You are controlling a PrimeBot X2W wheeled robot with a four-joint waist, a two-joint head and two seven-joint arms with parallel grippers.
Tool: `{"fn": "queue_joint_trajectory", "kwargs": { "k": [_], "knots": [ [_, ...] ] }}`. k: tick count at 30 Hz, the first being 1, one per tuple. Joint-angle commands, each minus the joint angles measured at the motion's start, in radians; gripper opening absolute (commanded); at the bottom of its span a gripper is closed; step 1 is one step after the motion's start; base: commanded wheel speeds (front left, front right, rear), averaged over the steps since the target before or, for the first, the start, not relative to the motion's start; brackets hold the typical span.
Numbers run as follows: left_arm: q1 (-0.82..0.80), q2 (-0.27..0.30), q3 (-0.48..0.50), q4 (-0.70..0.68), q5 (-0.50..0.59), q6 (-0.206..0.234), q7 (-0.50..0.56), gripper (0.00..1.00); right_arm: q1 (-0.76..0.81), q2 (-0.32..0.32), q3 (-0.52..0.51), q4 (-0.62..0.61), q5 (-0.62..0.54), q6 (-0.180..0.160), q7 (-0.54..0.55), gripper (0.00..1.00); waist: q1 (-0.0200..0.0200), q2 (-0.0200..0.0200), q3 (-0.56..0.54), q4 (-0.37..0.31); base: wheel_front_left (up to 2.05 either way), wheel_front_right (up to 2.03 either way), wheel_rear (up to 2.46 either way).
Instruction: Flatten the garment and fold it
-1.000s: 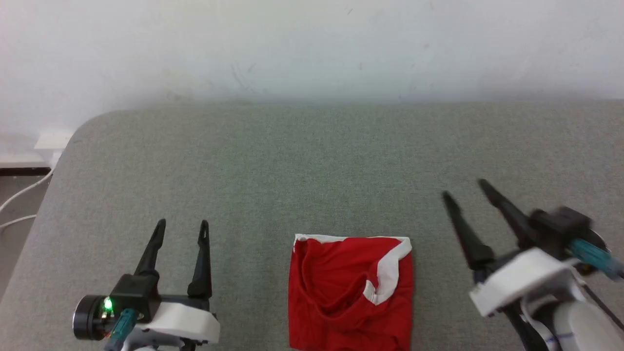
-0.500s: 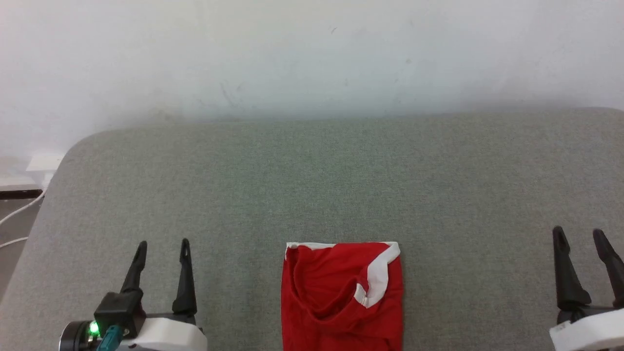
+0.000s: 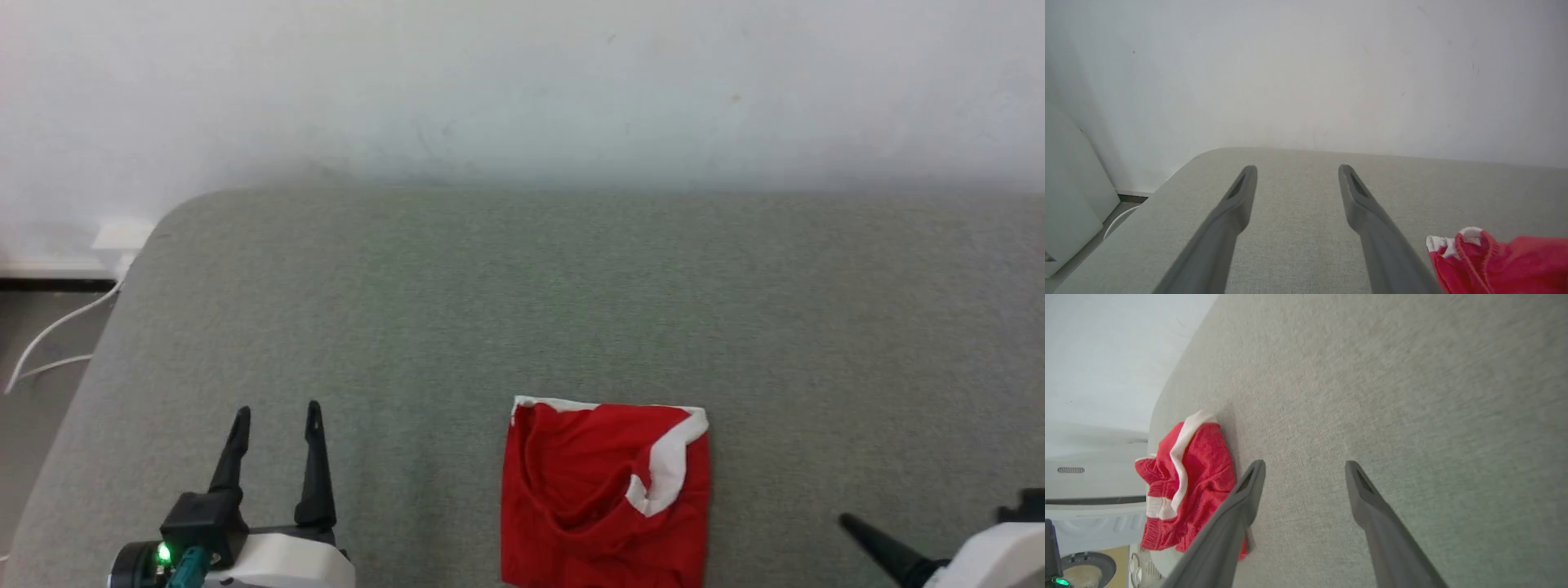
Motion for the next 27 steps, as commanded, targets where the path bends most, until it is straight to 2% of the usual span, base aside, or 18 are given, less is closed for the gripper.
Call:
{"fn": "queue_joint_trajectory", "kwargs": {
  "k": [1,5,12,13,15,16,17,22,27],
  "knots": [
    [-0.012,-0.008,-0.005,0.002,-0.003,-0.007,-0.005,1.00,-0.030,0.013,0.005,0.026,0.030,-0.001,0.050,1.00,0.0000,0.0000,0.014,0.048,0.00,0.00,0.00],
    [-0.032,-0.022,-0.016,0.010,0.004,-0.019,-0.005,1.00,-0.092,0.030,0.043,0.119,0.122,-0.001,0.143,1.00,0.0000,0.0000,0.025,0.092,0.00,0.00,0.00],
    [-0.050,-0.035,-0.019,0.027,0.013,-0.037,-0.005,1.00,-0.196,0.033,0.195,0.303,0.243,-0.001,0.121,1.00,0.0000,0.0000,0.036,0.127,0.00,0.00,0.00],
    [-0.051,-0.036,-0.017,0.029,0.014,-0.038,-0.005,1.00,-0.206,0.033,0.216,0.323,0.246,-0.001,0.116,0.96,0.0000,0.0000,0.036,0.128,0.00,0.00,0.00],
    [-0.051,-0.038,-0.015,0.031,0.018,-0.040,-0.005,1.00,-0.226,0.033,0.259,0.352,0.253,-0.001,0.107,0.34,0.0000,0.0000,0.037,0.129,0.00,0.00,0.00],
    [-0.052,-0.039,-0.014,0.032,0.019,-0.042,-0.005,1.00,-0.234,0.033,0.279,0.360,0.255,-0.001,0.103,0.13,0.0000,0.0000,0.038,0.129,0.00,0.00,0.00],
    [-0.052,-0.040,-0.013,0.033,0.021,-0.042,-0.005,1.00,-0.242,0.033,0.296,0.364,0.259,-0.001,0.098,0.00,0.0000,0.0000,0.039,0.127,0.00,0.00,0.00],
    [-0.056,-0.043,-0.008,0.036,0.028,-0.050,-0.005,1.00,-0.275,0.029,0.385,0.323,0.228,-0.001,0.077,0.00,0.0000,0.0000,0.040,0.110,0.00,0.00,0.00],
    [-0.058,-0.046,-0.004,0.038,0.036,-0.055,-0.005,1.00,-0.300,-0.049,0.512,0.203,0.101,-0.001,0.050,0.00,0.0000,0.0000,0.030,0.083,0.00,0.00,0.00]
  ]
}}
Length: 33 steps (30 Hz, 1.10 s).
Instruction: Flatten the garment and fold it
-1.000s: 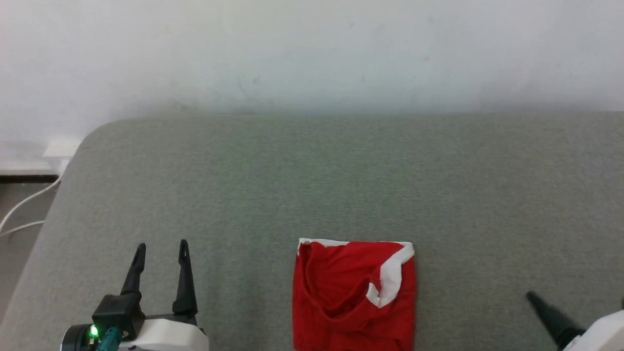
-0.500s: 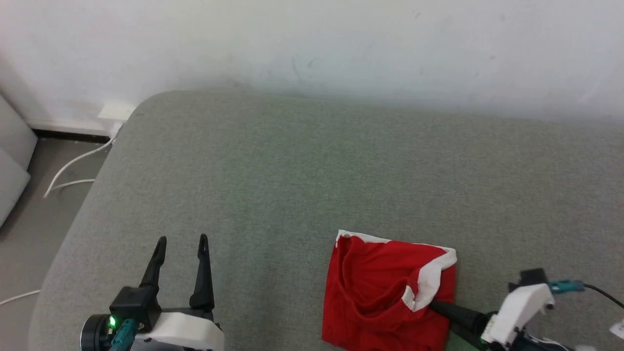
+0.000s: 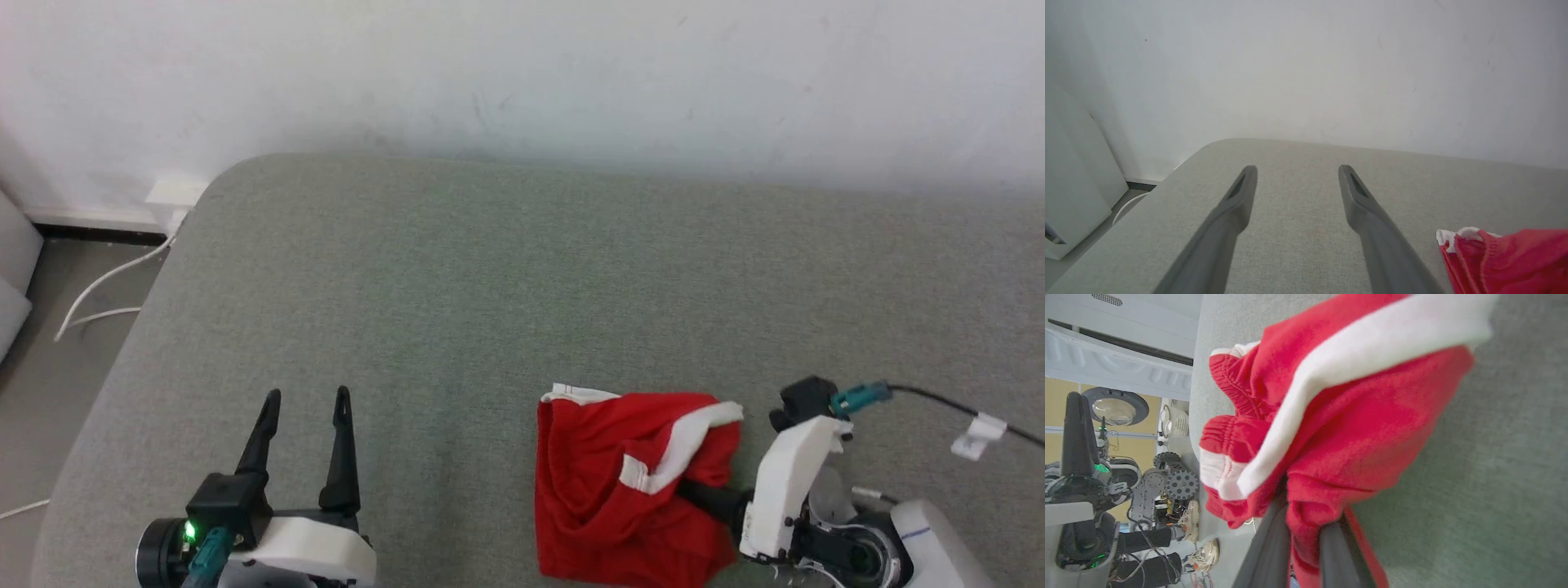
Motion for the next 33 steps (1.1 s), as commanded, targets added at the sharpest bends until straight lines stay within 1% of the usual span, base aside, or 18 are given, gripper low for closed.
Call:
{"fn": "queue_joint_trajectory", "kwargs": {
  "k": [1,4,8,11,12,14,17,19,21,24,28,33],
  "knots": [
    [-0.010,-0.005,0.004,-0.002,0.009,-0.004,-0.005,1.00,-0.024,-0.038,0.041,-0.046,-0.056,-0.001,-0.006,0.00,-0.0001,0.0000,-0.008,-0.021,0.00,0.00,0.00],
    [-0.004,-0.005,0.009,-0.007,0.012,-0.006,-0.005,1.00,-0.037,-0.108,0.109,-0.111,-0.156,-0.001,0.026,0.00,-0.0001,0.0000,-0.010,-0.055,0.00,0.00,0.00],
    [0.002,-0.010,0.009,-0.025,0.016,-0.007,-0.005,1.00,-0.054,-0.212,0.169,-0.180,-0.273,-0.001,0.121,0.00,-0.0001,0.0000,0.000,-0.124,0.00,0.00,0.00],
    [-0.003,-0.016,0.007,-0.049,0.019,-0.008,-0.005,1.00,-0.070,-0.281,0.186,-0.218,-0.326,-0.001,0.183,0.00,-0.0001,0.0000,0.025,-0.193,0.00,0.00,0.00],
    [-0.003,-0.016,0.007,-0.049,0.019,-0.008,-0.005,1.00,-0.070,-0.281,0.186,-0.218,-0.326,-0.001,0.183,0.00,-0.0001,0.0000,0.025,-0.193,0.00,0.00,0.00],
    [-0.011,-0.020,0.006,-0.068,0.023,-0.009,-0.005,1.00,-0.087,-0.323,0.189,-0.235,-0.354,-0.001,0.208,0.00,-0.0001,0.0000,0.051,-0.248,0.00,0.00,0.00],
    [-0.033,-0.022,0.006,-0.100,0.033,-0.009,-0.005,1.00,-0.122,-0.366,0.180,-0.244,-0.377,-0.001,0.210,0.00,-0.0001,0.0000,0.103,-0.330,0.00,0.00,0.00],
    [-0.050,-0.018,0.006,-0.118,0.043,-0.010,-0.005,1.00,-0.151,-0.390,0.168,-0.231,-0.393,-0.001,0.185,0.00,-0.0001,0.0000,0.144,-0.380,0.00,0.00,0.00],
    [-0.073,-0.011,0.001,-0.130,0.053,-0.016,-0.005,1.00,-0.177,-0.407,0.147,-0.191,-0.403,-0.001,0.154,0.00,-0.0001,0.0000,0.186,-0.421,0.00,0.00,0.00],
    [-0.117,0.002,-0.015,-0.136,0.068,-0.030,-0.005,1.00,-0.214,-0.436,0.123,-0.121,-0.419,-0.001,0.085,0.00,-0.0001,0.0000,0.244,-0.458,0.00,0.00,0.00],
    [-0.175,0.015,-0.030,-0.130,0.081,-0.042,-0.001,1.00,-0.273,-0.458,0.107,-0.015,-0.445,-0.001,-0.066,0.00,-0.0001,0.0000,0.311,-0.486,0.00,0.00,0.00],
    [-0.229,0.019,-0.040,-0.115,0.087,-0.044,0.002,1.00,-0.347,-0.435,0.098,0.153,-0.462,-0.001,-0.238,0.00,-0.0001,0.0000,0.365,-0.495,0.00,0.00,0.00]
  ]
}}
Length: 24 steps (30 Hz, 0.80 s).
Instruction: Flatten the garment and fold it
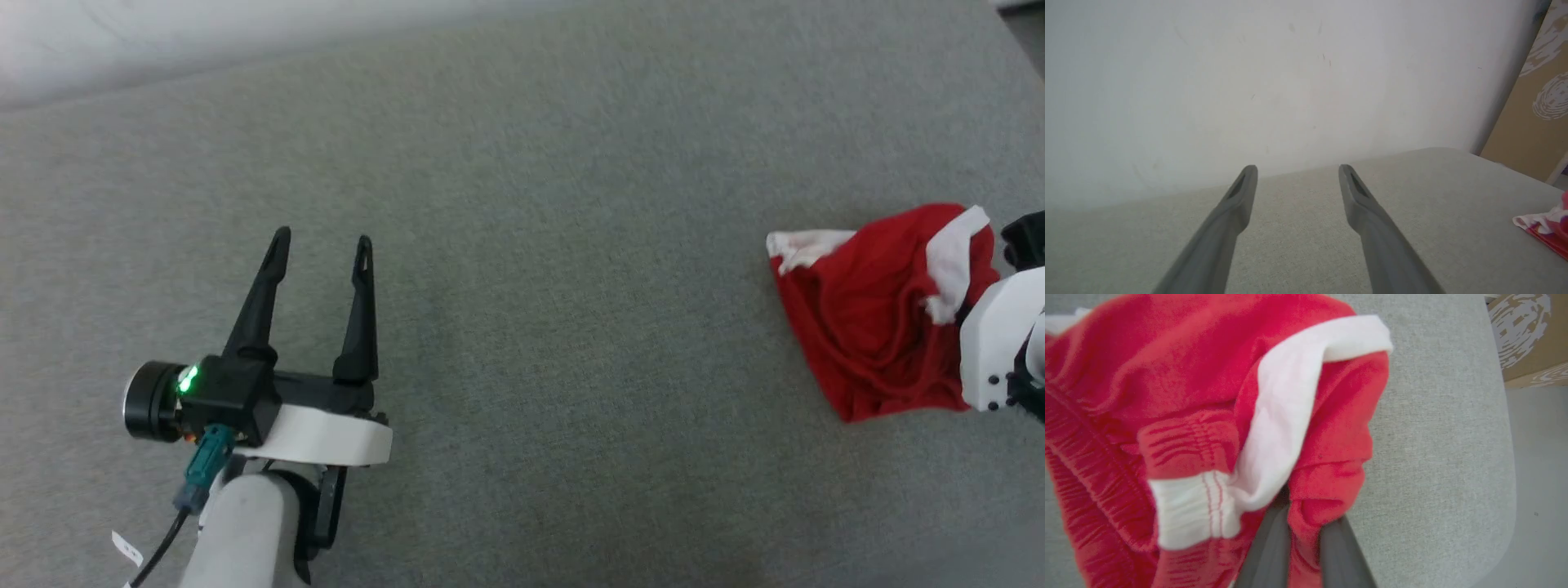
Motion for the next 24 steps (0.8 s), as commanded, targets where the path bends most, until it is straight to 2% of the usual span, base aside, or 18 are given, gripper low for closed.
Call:
{"fn": "queue_joint_trajectory", "kwargs": {
  "k": [1,4,5,6,7,8,14,17,20,24],
  "knots": [
    [-0.018,0.006,-0.003,0.003,0.008,-0.007,-0.001,1.00,-0.029,0.011,-0.005,0.024,-0.014,-0.001,-0.039,0.00,-0.0002,0.0000,0.101,-0.071,0.00,0.00,0.00],
    [-0.033,0.010,-0.005,0.009,0.009,-0.008,-0.001,1.00,-0.073,0.031,-0.021,0.116,-0.048,-0.001,-0.150,0.00,-0.0002,0.0000,0.116,-0.068,0.00,0.00,0.00],
    [-0.036,0.011,-0.006,0.011,0.008,-0.008,-0.001,1.00,-0.085,0.038,-0.021,0.144,-0.060,-0.001,-0.185,0.11,-0.0002,0.0000,0.119,-0.066,0.00,0.00,0.00],
    [-0.038,0.013,-0.005,0.013,0.008,-0.007,-0.001,1.00,-0.096,0.042,-0.020,0.170,-0.075,-0.001,-0.222,0.55,-0.0002,0.0000,0.120,-0.066,0.00,0.00,0.00],
    [-0.039,0.014,-0.005,0.015,0.008,-0.007,-0.001,1.00,-0.106,0.045,-0.022,0.198,-0.093,-0.001,-0.257,0.91,-0.0002,0.0000,0.120,-0.065,0.00,0.00,0.00],
    [-0.040,0.015,-0.005,0.017,0.007,-0.007,-0.001,1.00,-0.116,0.050,-0.028,0.224,-0.106,-0.001,-0.291,1.00,-0.0002,0.0000,0.119,-0.063,0.00,0.00,0.00],
    [-0.028,0.011,-0.002,0.039,-0.006,0.000,-0.004,1.00,-0.131,0.046,-0.085,0.367,-0.253,-0.001,-0.479,1.00,-0.0002,0.0000,0.068,-0.053,0.00,0.00,0.00],
    [-0.011,0.001,-0.003,0.054,-0.017,0.002,-0.005,1.00,-0.102,0.022,-0.145,0.407,-0.333,-0.001,-0.561,1.00,-0.0002,0.0000,0.022,-0.035,0.00,0.00,0.00],
    [0.009,-0.009,-0.003,0.065,-0.025,0.007,-0.006,1.00,-0.054,0.014,-0.225,0.408,-0.384,-0.001,-0.643,1.00,-0.0002,0.0000,-0.029,-0.011,0.00,0.00,0.00],
    [0.043,-0.018,0.001,0.068,-0.034,0.012,-0.007,1.00,0.029,0.055,-0.308,0.350,-0.381,-0.001,-0.693,1.00,-0.0002,0.0000,-0.094,0.025,0.00,0.00,0.00]
  ]
}}
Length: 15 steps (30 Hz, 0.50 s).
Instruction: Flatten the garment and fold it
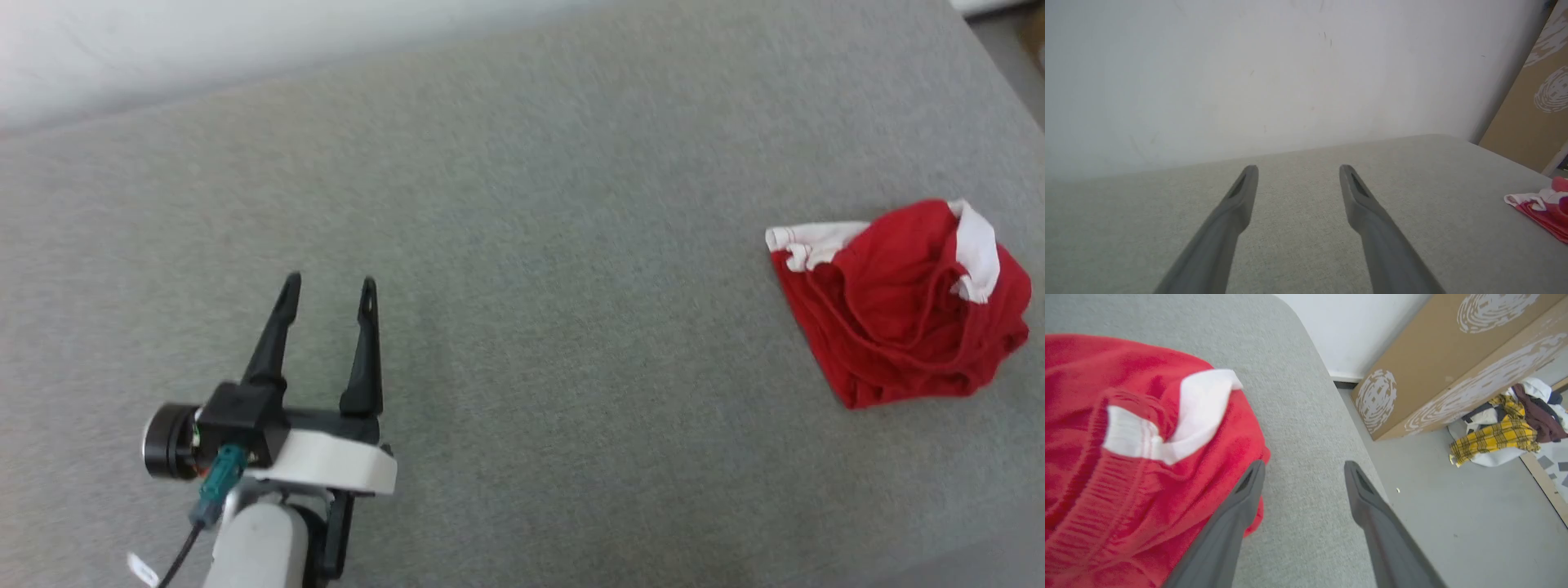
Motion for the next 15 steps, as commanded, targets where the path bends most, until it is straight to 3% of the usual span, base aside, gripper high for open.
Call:
{"fn": "queue_joint_trajectory", "kwargs": {
  "k": [1,8,15],
  "knots": [
    [0.019,-0.005,0.004,0.001,-0.008,0.007,-0.004,1.00,0.033,0.029,-0.013,-0.035,0.004,-0.001,-0.008,1.00,0.0002,0.0000,-0.090,0.065,0.00,0.00,0.00],
    [0.094,-0.022,0.010,0.004,-0.023,0.018,-0.005,1.00,0.208,0.123,-0.072,-0.318,0.015,-0.001,0.023,1.00,0.0002,0.0000,-0.181,0.142,0.00,0.00,0.00],
    [0.140,-0.019,0.046,0.017,-0.035,0.031,-0.005,1.00,0.380,0.293,-0.112,-0.687,-0.011,-0.001,0.116,1.00,0.0002,0.0000,-0.238,0.238,0.00,0.00,0.00]
  ]
}}
